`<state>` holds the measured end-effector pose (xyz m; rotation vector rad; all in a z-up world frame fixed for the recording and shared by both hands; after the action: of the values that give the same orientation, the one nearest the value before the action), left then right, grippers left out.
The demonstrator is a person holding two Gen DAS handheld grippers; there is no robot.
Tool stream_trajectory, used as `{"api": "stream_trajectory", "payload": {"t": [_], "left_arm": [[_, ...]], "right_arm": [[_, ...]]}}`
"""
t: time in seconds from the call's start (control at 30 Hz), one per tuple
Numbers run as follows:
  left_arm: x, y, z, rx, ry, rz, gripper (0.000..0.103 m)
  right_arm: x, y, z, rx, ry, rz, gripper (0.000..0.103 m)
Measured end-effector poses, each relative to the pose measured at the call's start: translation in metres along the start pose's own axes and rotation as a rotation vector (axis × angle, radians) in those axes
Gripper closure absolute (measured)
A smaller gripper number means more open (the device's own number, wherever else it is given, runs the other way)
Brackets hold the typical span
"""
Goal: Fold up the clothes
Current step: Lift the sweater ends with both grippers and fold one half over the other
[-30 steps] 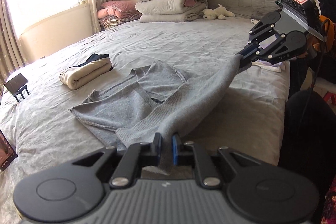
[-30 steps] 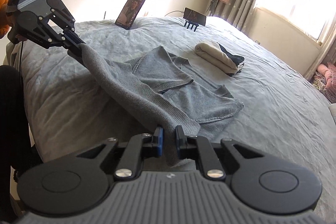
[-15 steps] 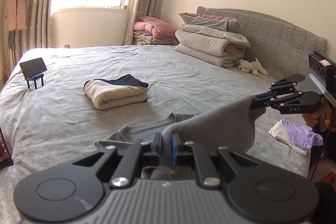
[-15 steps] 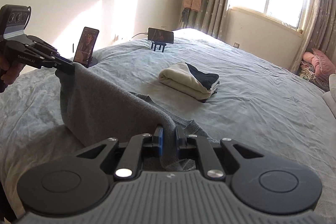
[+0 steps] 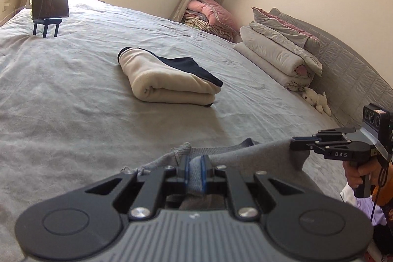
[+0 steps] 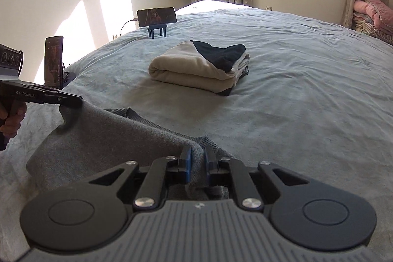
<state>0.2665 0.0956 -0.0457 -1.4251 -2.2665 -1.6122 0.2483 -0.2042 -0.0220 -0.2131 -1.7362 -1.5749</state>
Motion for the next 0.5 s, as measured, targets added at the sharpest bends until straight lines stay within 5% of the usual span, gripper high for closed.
{"api": "stream_trajectory", "payload": {"t": [0.2, 0.27, 0.33, 0.4, 0.5], "left_arm": [[-0.017, -0.011, 0.029, 0.155, -0.058, -0.034, 0.092], [-0.016, -0.015, 0.036, 0.228, -0.109, -0.058, 0.085], [-0.009, -0.018, 0.042, 0.309, -0.188, -0.102, 0.067], [-0.001, -0.020, 0.043, 0.364, -0.255, -0.141, 0.058], [0.004, -0.023, 0.040, 0.375, -0.272, -0.156, 0.052]], "right_arm": [[-0.027, -0.016, -0.016, -0.124, 0.035, 0.027, 0.086], [-0.028, -0.019, -0.021, -0.183, 0.068, 0.019, 0.081], [-0.024, -0.021, -0.029, -0.258, 0.110, 0.008, 0.072], [-0.019, -0.023, -0.038, -0.348, 0.165, -0.009, 0.057], [-0.012, -0.028, -0.046, -0.458, 0.240, -0.038, 0.046]]}}
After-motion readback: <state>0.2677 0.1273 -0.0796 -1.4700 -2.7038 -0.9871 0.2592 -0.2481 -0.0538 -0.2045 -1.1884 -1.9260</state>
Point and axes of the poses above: each gripper's, at about its wrist camera, not at the fingertips, and x roughly against the way its jaws point, z to its left, y to its top, the point moved 6 cm from there along -x, roughly the way its jaws point, and after that the axes turned 4 degrees about -y, right-handed, at the moved point
